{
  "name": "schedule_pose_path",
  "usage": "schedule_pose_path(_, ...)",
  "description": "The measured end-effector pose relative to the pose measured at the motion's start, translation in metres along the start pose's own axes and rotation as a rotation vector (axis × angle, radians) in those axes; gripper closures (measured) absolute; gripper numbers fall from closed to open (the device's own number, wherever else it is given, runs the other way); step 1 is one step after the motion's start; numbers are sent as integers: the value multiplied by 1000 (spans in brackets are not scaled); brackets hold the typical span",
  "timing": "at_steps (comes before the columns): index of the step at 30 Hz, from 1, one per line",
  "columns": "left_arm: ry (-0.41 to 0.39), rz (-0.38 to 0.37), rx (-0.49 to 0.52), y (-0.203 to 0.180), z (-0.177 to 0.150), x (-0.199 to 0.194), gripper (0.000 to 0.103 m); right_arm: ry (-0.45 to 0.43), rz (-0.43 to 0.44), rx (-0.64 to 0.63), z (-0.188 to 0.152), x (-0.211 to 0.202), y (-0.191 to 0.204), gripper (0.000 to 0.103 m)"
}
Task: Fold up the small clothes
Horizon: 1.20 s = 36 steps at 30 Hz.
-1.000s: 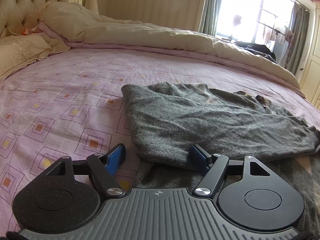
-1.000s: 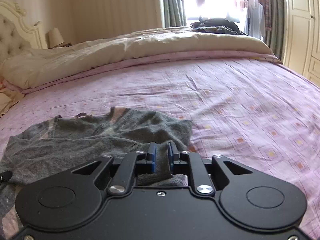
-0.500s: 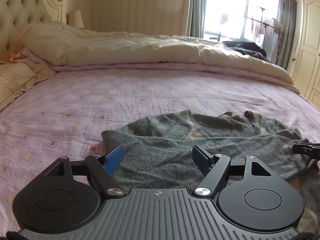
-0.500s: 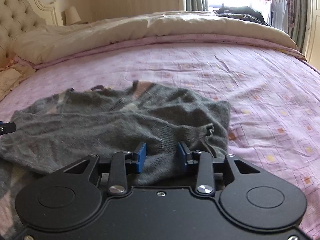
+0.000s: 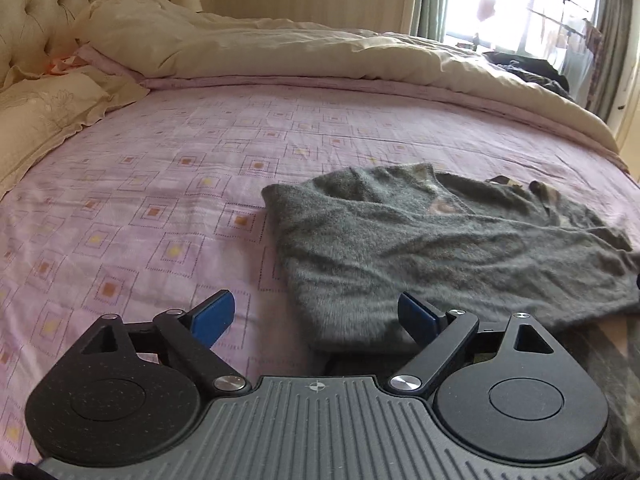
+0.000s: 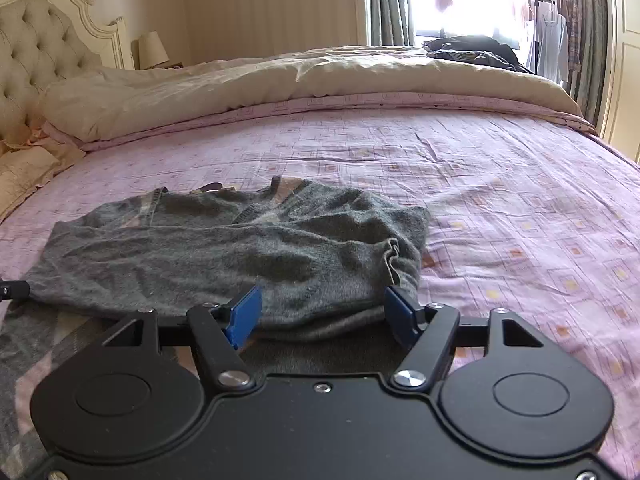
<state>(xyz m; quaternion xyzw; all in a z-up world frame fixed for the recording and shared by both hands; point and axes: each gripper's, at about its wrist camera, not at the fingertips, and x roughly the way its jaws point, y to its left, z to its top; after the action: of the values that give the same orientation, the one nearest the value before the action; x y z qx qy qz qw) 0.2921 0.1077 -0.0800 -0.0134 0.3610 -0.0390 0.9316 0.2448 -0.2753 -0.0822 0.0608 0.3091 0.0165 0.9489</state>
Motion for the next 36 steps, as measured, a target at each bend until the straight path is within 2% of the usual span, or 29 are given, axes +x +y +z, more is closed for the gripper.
schedule_pose_path(2,4,-14,11,0,-11,-20,13,1,19,15,-9,-22,-1,24)
schedule_pose_path(10,26,-67,105,-10,-68,-93,13,15,36,62,-60,-102,-5,23)
schedule_pose_path(20,13,-116,84,-25,-130,-158,13,80,52,89,-119,-154,4,23)
schedule_pose_path(24,11,-123,80,-29,-145,-169,13,100,68,112,-135,-163,3,23)
schedule_pose_path(36,81,-139,59,-37,-186,-173,13,177,137,163,-169,-170,8,23)
